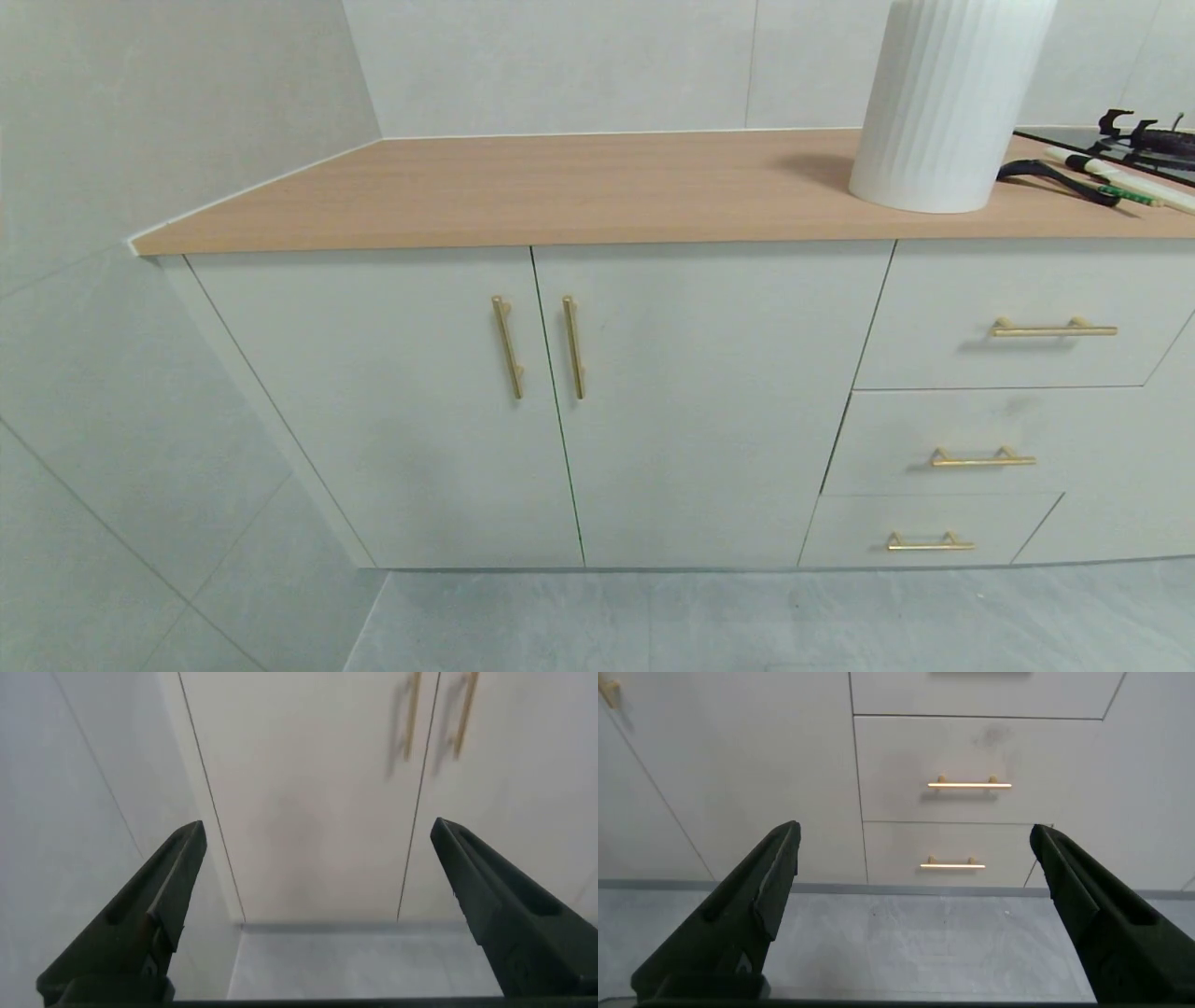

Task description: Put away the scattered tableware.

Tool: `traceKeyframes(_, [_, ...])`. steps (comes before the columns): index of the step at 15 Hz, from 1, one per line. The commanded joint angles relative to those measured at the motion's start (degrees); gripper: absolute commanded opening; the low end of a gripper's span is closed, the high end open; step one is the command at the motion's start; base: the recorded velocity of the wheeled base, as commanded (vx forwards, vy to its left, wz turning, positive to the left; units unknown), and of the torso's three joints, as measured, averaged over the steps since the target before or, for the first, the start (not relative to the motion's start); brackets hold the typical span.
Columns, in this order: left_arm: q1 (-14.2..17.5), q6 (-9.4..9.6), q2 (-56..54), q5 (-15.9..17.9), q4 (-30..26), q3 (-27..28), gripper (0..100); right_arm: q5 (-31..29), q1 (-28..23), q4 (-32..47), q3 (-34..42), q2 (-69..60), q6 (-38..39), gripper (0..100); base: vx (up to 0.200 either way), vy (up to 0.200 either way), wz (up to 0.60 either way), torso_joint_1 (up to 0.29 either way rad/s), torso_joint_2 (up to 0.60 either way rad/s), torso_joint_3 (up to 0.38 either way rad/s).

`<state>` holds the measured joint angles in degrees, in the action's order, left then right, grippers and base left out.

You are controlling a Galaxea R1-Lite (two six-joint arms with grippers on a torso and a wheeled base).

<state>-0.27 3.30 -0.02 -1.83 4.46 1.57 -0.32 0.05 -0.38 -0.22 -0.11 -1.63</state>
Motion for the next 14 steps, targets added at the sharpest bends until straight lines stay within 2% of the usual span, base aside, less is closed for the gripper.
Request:
traceKeyframes(1, [0.0, 0.12, 0.02, 0.42, -1.65, -1.57, 100, 0.05, 0.04, 0.11, 0.22, 0.11, -0.04, 100, 0.0, 0.0, 0.0, 0.0, 0.0, 0.0])
traceKeyframes(3, [0.0, -0.32, 0.02, 0.42, -4.73, -1.57, 100, 0.05, 0.04, 0.11, 0.22, 0.11, 0.23, 100, 0.0, 0.0, 0.0, 0.0, 0.0, 0.0])
traceKeyframes(4, [0.0, -0.75, 0.02, 0.42, -4.55, -1.57, 100, -0.03, 0.04, 0.11, 0.22, 0.11, 0.67, 100, 0.0, 0.0, 0.0, 0.0, 0.0, 0.0])
traceKeyframes(5, [0.0, -1.99, 0.02, 0.42, -4.55, -1.57, 100, 0.05, 0.04, 0.11, 0.22, 0.11, 0.84, 100, 0.0, 0.0, 0.0, 0.0, 0.0, 0.0])
traceKeyframes(6, [0.0, -1.72, 0.02, 0.42, -4.55, -1.57, 100, -0.12, 0.04, 0.03, 0.22, 0.11, 1.02, 100, 0.0, 0.0, 0.0, 0.0, 0.0, 0.0])
traceKeyframes(7, [0.0, -2.25, 0.02, 0.42, -4.55, -1.57, 100, -0.12, 0.04, 0.11, 0.22, 0.11, 0.93, 100, 0.0, 0.0, 0.0, 0.0, 0.0, 0.0])
traceKeyframes(8, [0.0, -3.66, 0.02, 0.33, -4.46, -1.57, 100, -0.12, 0.04, 0.11, 0.22, 0.11, 1.02, 100, 0.0, 0.0, 0.0, 0.0, 0.0, 0.0])
traceKeyframes(14, [0.0, -3.57, 0.02, 0.33, -4.46, -1.57, 100, -0.12, 0.04, 0.11, 0.22, 0.11, 1.02, 100, 0.0, 0.0, 0.0, 0.0, 0.0, 0.0])
